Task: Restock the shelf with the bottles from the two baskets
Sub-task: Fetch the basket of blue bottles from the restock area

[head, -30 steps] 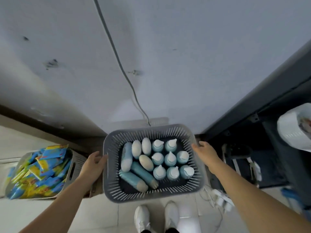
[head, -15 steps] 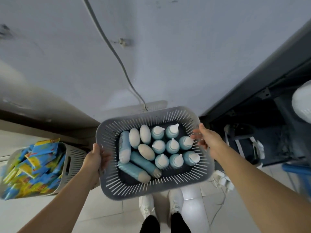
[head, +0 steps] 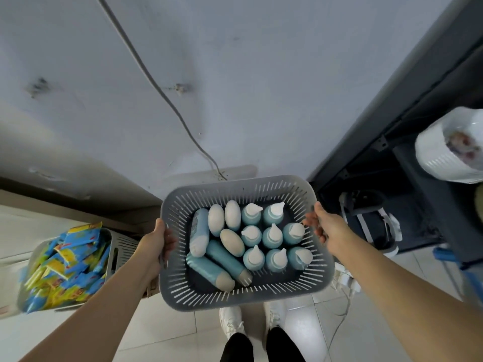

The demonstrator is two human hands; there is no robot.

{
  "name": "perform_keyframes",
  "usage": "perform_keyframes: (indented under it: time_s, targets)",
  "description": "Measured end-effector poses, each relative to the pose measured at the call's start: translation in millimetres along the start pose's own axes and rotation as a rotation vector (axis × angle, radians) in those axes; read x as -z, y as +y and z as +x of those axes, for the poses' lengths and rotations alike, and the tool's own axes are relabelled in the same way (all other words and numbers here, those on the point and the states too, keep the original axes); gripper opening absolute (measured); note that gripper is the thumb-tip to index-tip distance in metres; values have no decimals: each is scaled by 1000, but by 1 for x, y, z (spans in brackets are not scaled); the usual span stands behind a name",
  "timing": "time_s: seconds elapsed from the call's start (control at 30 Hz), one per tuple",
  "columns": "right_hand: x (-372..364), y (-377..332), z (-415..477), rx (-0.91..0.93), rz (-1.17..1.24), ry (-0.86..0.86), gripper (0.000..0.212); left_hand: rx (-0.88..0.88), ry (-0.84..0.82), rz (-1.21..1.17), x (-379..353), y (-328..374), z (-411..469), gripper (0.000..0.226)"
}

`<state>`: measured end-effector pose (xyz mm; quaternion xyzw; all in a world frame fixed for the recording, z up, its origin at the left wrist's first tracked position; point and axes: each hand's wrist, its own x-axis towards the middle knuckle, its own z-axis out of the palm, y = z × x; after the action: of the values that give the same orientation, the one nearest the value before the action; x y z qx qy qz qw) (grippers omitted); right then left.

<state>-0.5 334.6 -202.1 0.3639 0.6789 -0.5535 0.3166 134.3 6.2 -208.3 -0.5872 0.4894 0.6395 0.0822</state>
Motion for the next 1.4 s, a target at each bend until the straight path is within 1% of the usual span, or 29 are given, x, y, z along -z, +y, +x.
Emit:
perform_keyframes:
  time_s: [0.13,0.23,0.3,0.37,0.5,0.63,0.77,0.9,1.07,1.13,1.23,1.4]
  targets:
    - [35,6,-28,-11,103,38,40,-90,-27,85,-15,9,-29,44]
    - [63,13,-51,-2,211,95,40,-143,-106,176,-30,18,-49,49]
    - [81,21,-68,12,280,134,40,-165,-181,170,-43,25,-61,48]
    - [98,33,-84,27,357,179,40,-212,-223,233,-57,31,-72,49]
    - [126,65,-122,64,519,289,38,-305,-292,401,-82,38,-91,50]
    - [150,104,-168,104,663,376,39,-372,-426,496,-110,38,-119,44]
    - [177,158,-211,82,838,468,41,-344,-582,577,-145,21,-159,44]
    - [204,220,-251,31,986,571,42,-362,-690,712,-183,-15,-204,41]
    - [237,305,-299,13,1211,707,38,-359,-831,881,-225,-86,-264,45]
    - [251,341,-319,29,1313,764,35,-329,-885,933,-240,-120,-292,44]
    - [273,392,-348,21,1411,847,35,-302,-962,1011,-259,-176,-335,44]
    - [321,492,-393,-17,1549,955,35,-365,-1067,1157,-281,-289,-413,43]
